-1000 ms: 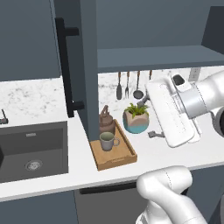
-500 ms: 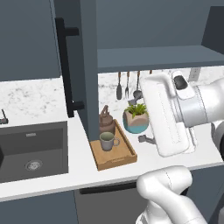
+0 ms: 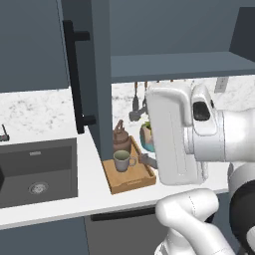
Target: Pick the kettle from the counter and place it on the tray. Then pick the mug from the cabinet and place it on the tray. Then close the cabinet doors.
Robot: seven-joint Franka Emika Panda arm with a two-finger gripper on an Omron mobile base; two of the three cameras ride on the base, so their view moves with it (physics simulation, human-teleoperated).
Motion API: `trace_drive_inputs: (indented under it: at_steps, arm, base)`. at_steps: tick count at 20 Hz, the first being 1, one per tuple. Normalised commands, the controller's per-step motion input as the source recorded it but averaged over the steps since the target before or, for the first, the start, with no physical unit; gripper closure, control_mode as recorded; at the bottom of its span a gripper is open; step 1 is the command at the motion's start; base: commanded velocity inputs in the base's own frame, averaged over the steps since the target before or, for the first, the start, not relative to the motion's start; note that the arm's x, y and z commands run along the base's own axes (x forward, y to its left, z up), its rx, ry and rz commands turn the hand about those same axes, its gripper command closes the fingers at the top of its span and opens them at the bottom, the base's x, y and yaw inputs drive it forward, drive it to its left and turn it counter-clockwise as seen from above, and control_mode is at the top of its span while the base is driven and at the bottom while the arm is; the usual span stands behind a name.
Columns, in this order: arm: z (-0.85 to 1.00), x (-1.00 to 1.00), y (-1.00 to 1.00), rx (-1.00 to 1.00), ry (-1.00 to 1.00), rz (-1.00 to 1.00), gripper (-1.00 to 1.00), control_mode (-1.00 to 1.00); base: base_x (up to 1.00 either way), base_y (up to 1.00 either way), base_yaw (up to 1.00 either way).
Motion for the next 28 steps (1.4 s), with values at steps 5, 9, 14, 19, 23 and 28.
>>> trace_drive_inputs:
  at_steps: [5,9,14,19,23,28]
  arm:
    - [0.33,-0.28,0.36,-0.05,-0.35,0.02,-1.0,-1.0]
    - [0.23,-0.3,0.34,-0.02,-0.25,0.0,-1.0,-1.0]
    - [0.06,-0.05,0.52,-0.08,-0.08,-0.01,-1.0,-1.0]
    - [0.0,0.22,0.63,-0.03,0.01,-0.08,-1.0,-1.0]
    - [0.0,0.53,0.5,0.0,0.01,-0.02,-1.0,-1.0]
    - [-0.01,0.65,0.24,0.0,0.04,-0.02,-1.0,-1.0]
  base:
    - [0.0,0.0,0.0]
    - [0.0,0.0,0.0]
    - [0.0,0.0,0.0]
    - [0.0,0.0,0.0]
    - [0.0,0.0,0.0]
    - [0.0,0.0,0.0]
